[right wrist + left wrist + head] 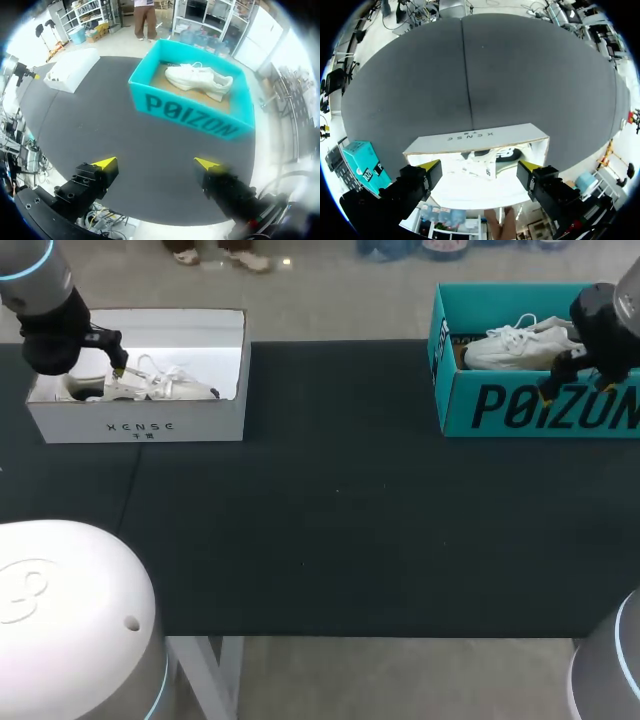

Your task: Take the shoe out of the shoebox, open the shoe tongue, remove and reinsert the insole, then place the shoe into the shoebox

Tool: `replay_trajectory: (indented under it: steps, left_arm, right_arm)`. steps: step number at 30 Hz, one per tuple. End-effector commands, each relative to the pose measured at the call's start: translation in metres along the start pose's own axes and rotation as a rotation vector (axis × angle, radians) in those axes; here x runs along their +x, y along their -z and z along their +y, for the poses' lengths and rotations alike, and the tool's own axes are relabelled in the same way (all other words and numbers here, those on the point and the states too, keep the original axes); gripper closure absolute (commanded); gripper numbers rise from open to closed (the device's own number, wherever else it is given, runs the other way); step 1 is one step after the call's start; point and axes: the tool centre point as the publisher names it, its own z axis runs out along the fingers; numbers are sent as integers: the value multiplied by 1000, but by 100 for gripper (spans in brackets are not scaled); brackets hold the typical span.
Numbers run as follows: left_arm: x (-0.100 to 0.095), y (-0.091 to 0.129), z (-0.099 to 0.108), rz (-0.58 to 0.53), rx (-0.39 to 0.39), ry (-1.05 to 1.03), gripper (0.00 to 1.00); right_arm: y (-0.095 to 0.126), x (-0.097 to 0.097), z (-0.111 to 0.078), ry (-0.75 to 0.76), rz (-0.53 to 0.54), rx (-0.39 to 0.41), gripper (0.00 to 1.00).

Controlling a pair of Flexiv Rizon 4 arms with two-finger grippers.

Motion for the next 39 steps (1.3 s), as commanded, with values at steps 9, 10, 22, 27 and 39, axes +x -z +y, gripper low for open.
replay_trajectory:
  steps: [9, 10, 22, 27, 39]
  left_arm:
    - [0, 1, -1, 3, -1, -1, 0]
    - [0, 1, -1, 3, -1, -1, 0]
    - [0, 1, -1, 3, -1, -1, 0]
    - [0, 1, -1, 3, -1, -1, 0]
    - [0, 1, -1, 3, -1, -1, 0]
  right_arm:
    - [-9, -10, 63, 15, 18, 189, 0]
    - [-9, -10, 63, 15, 18, 189, 0]
    - [-9, -10, 63, 15, 18, 189, 0]
    - [-9, -10, 63, 15, 18, 189, 0]
    - [-73, -83, 117, -257, -139, 221, 0]
